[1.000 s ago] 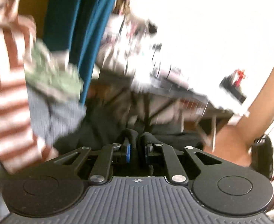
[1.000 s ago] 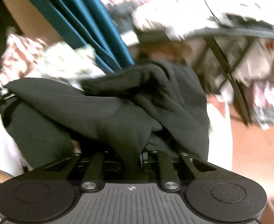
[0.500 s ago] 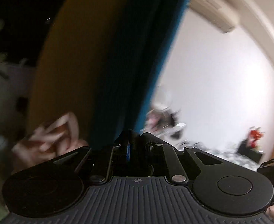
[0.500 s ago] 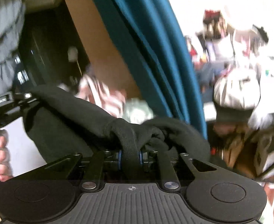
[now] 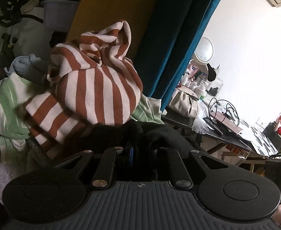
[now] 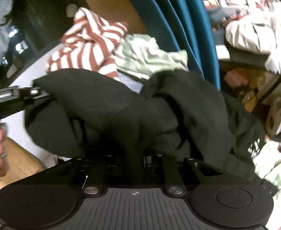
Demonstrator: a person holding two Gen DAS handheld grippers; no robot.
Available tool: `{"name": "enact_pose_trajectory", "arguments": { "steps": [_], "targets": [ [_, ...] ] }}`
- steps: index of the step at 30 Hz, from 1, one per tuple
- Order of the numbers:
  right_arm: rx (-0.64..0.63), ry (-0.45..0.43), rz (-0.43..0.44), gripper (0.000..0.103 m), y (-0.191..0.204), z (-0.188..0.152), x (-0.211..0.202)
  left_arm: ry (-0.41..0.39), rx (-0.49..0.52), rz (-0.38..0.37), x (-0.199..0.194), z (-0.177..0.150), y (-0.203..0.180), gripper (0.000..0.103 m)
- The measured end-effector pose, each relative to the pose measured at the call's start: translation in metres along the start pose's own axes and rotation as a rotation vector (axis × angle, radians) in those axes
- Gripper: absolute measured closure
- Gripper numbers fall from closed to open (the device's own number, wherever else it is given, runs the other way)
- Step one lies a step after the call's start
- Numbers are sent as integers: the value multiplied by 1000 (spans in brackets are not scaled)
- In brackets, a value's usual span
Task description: Fold clothes
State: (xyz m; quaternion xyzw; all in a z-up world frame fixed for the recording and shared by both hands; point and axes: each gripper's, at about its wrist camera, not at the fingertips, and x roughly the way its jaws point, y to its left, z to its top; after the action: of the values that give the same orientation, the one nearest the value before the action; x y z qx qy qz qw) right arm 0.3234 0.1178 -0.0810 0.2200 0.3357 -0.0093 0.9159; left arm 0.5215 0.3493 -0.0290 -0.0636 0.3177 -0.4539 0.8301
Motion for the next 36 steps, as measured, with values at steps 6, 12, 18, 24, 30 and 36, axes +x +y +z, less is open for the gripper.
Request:
{"name": "enact_pose_trajectory", "arguments": {
  "steps": [6, 12, 18, 24, 30, 36],
  "targets": [
    [-86, -172, -124, 90, 9, 15, -48, 22, 31, -22, 8, -6, -12, 89],
    [-129, -221, -338, 55, -18, 8, -39, 43, 62, -44, 15, -12, -24, 88],
    [-96, -189, -321, 19, -71, 5, -11, 96, 91, 4, 26, -25, -41, 88],
    [26, -52, -183, 22, -117, -3, 45, 122, 73, 83, 25, -29, -40, 87],
    [265, 35, 12, 60, -119, -15, 49, 131, 99, 124, 18, -32, -42, 86],
    [398, 98, 441, 82, -81, -20, 25, 107, 93, 141, 11, -26, -34, 86]
  ]
}}
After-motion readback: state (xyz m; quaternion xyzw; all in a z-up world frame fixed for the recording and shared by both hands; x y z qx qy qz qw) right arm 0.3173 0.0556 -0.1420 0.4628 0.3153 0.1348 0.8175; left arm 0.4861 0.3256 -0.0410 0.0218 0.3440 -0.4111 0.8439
